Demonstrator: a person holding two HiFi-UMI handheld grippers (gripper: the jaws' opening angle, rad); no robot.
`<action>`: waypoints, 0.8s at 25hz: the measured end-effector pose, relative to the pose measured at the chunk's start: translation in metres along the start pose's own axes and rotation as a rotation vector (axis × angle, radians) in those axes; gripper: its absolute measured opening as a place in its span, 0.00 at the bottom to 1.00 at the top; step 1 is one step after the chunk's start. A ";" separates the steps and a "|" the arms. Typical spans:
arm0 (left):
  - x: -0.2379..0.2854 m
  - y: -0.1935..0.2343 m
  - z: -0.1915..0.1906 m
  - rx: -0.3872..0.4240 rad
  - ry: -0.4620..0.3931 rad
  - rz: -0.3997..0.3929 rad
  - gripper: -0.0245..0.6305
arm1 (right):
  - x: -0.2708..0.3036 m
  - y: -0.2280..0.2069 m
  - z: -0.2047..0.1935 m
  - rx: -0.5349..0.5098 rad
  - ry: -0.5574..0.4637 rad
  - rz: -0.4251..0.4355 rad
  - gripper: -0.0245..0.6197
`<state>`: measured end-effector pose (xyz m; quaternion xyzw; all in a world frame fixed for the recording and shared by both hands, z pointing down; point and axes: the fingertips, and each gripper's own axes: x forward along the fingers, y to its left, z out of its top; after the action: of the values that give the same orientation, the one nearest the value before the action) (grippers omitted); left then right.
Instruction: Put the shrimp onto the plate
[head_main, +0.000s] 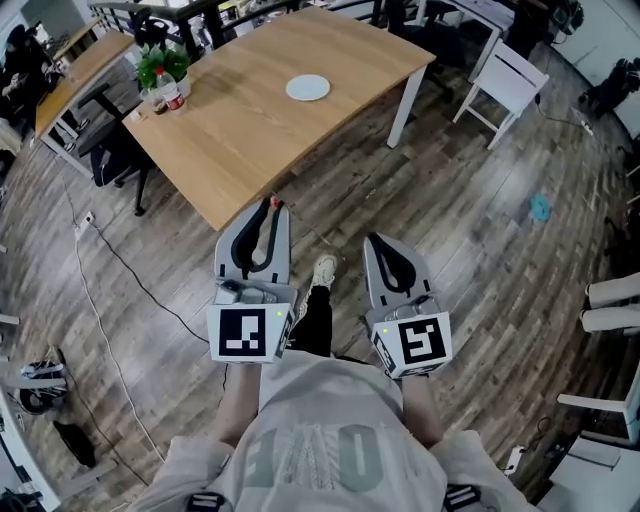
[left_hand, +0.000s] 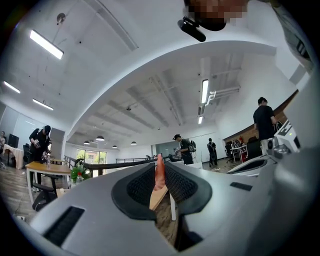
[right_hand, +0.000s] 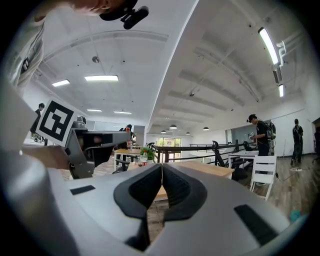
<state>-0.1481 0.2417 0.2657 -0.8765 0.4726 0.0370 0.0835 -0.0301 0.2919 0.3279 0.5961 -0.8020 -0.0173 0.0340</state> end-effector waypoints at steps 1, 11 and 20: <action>0.011 0.000 -0.001 -0.007 -0.008 -0.013 0.13 | 0.006 -0.007 0.000 -0.002 0.001 -0.008 0.07; 0.141 0.035 -0.011 -0.044 -0.046 -0.045 0.13 | 0.109 -0.085 0.005 -0.016 0.056 -0.036 0.07; 0.284 0.127 -0.020 0.002 -0.056 0.007 0.13 | 0.277 -0.149 0.032 -0.045 0.021 0.026 0.07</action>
<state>-0.0978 -0.0640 0.2304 -0.8733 0.4734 0.0614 0.0977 0.0301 -0.0164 0.2954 0.5848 -0.8088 -0.0287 0.0559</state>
